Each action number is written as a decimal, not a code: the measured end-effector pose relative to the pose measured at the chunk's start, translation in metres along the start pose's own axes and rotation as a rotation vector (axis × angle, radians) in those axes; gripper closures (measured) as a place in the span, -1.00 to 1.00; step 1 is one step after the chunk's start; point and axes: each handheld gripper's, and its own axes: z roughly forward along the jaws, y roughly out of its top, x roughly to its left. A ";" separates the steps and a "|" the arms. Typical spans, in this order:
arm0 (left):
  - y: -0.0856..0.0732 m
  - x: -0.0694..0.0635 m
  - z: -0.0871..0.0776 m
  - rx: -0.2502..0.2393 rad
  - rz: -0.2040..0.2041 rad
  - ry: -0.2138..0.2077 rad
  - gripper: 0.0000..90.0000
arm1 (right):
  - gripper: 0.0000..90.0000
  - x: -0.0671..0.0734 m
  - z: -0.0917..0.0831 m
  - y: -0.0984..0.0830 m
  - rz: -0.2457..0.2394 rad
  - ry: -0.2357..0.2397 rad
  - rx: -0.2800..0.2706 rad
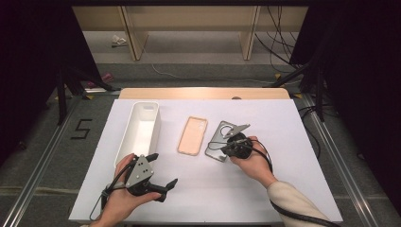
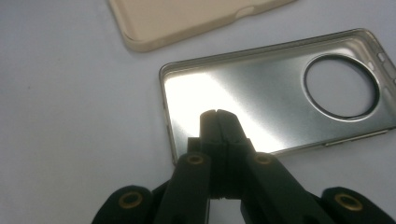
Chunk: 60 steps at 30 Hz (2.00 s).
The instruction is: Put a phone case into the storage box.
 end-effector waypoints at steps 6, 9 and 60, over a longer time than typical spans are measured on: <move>0.000 -0.001 0.000 0.003 0.002 -0.004 -0.99 | 1.00 0.000 0.008 0.001 0.006 0.007 0.043; 0.000 -0.001 0.000 0.003 0.002 -0.003 -0.99 | 1.00 -0.001 0.010 -0.001 0.011 0.011 0.064; 0.000 -0.002 0.001 0.005 0.006 -0.015 -0.99 | 0.24 -0.009 -0.016 0.005 -0.240 -0.031 0.156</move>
